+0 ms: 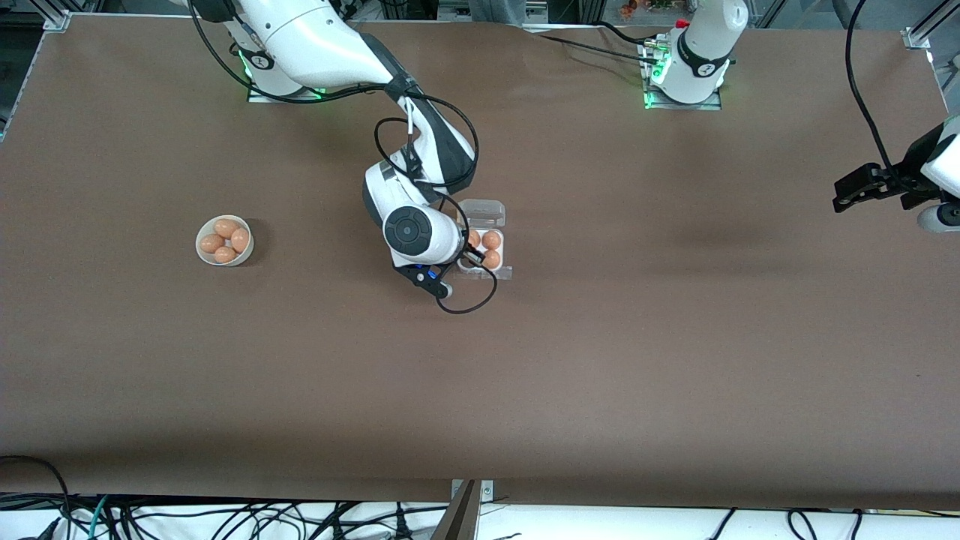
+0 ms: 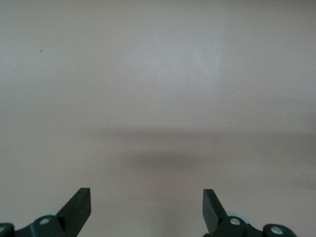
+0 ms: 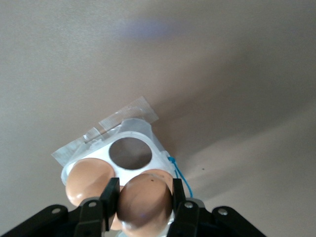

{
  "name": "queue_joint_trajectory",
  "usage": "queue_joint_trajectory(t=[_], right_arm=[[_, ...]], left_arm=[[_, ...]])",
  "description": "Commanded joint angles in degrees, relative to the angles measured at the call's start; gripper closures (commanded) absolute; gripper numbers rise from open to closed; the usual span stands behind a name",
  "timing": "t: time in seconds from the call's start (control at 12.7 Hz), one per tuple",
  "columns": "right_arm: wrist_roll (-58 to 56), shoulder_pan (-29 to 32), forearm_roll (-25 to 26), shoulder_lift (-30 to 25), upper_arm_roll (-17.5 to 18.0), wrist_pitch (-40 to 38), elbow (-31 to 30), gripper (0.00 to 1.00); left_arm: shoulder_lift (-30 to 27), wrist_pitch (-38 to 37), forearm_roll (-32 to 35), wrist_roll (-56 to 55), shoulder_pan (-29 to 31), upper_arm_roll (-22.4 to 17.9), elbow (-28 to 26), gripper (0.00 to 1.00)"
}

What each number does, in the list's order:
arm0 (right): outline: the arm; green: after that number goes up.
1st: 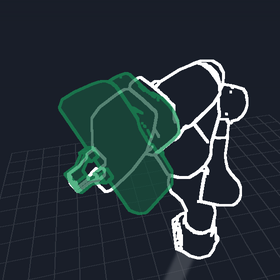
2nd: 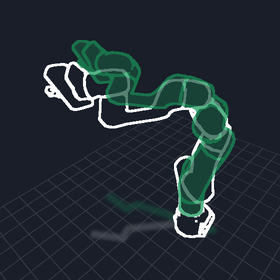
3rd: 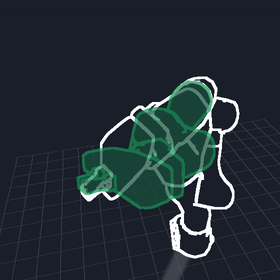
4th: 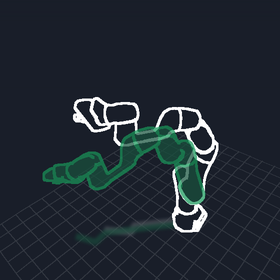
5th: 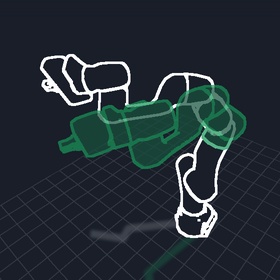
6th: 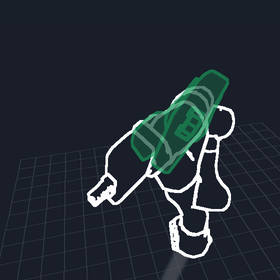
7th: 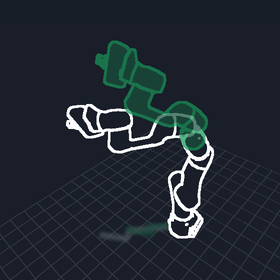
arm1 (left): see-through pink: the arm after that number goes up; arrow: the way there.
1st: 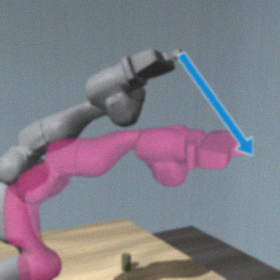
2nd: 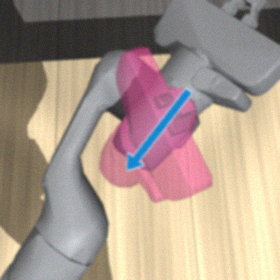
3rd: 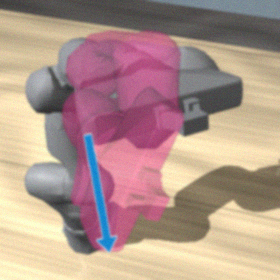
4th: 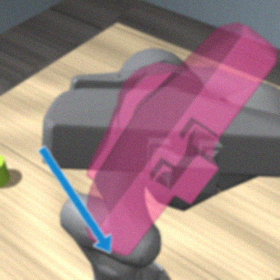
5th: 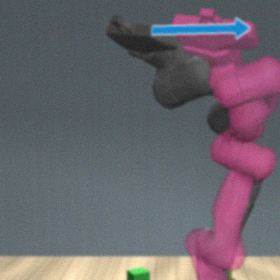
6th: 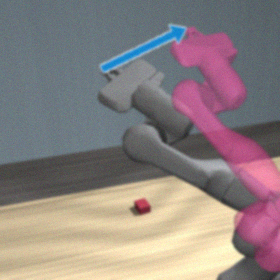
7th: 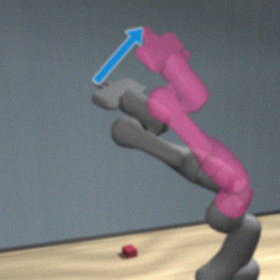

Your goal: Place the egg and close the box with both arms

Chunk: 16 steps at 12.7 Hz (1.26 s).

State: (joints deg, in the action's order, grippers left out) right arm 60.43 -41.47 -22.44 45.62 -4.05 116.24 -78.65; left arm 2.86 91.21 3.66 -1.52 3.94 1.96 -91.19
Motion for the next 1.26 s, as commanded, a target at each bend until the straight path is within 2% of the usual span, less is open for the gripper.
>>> queue_joint_trajectory(t=[0.0,0.55,0.71,0.79,0.87,0.95,1.03,1.11,1.18], right_arm=[[0.9,-1.0,-1.0,1.9,0.0,1.5,1.3,0.81],[-0.1,-0.9,-0.7,3.5,-0.1,3.4,2.4,0.81],[0.0,-0.9,-0.5,3.8,-0.1,3.8,2.4,0.80],[0.0,-0.9,-0.5,3.8,-0.1,3.8,2.4,0.77],[0.1,-0.8,-0.5,3.7,-0.2,3.9,2.4,0.53],[0.7,-0.8,-0.6,3.7,-0.2,4.0,2.4,0.13],[0.3,-0.5,-0.6,3.4,-0.3,4.9,2.6,0.00],[0.1,-0.5,-0.6,3.3,-0.3,5.0,3.1,0.00],[0.1,-0.5,-0.5,3.2,-0.4,5.0,3.5,0.00]], left_arm=[[0.7,-1.1,0.3,0.8,0.2,0.3,1.7,0.00],[0.7,-1.1,0.0,0.2,-0.8,0.6,1.6,0.00],[2.0,-1.1,-5.0,-0.8,-1.7,0.6,1.6,0.00],[2.5,-1.1,-8.8,-2.2,-1.9,0.6,1.6,0.00],[3.3,-1.1,-13.1,-3.3,-1.9,0.6,1.5,0.00],[3.9,-1.6,-15.9,-4.8,-2.3,0.7,1.4,0.00],[4.5,-2.5,-16.5,-6.6,-4.2,0.8,1.5,0.02],[5.1,-2.5,-16.5,-8.1,-5.9,0.9,1.5,0.08],[5.6,-2.5,-16.5,-9.6,-7.5,1.0,1.5,0.19]])
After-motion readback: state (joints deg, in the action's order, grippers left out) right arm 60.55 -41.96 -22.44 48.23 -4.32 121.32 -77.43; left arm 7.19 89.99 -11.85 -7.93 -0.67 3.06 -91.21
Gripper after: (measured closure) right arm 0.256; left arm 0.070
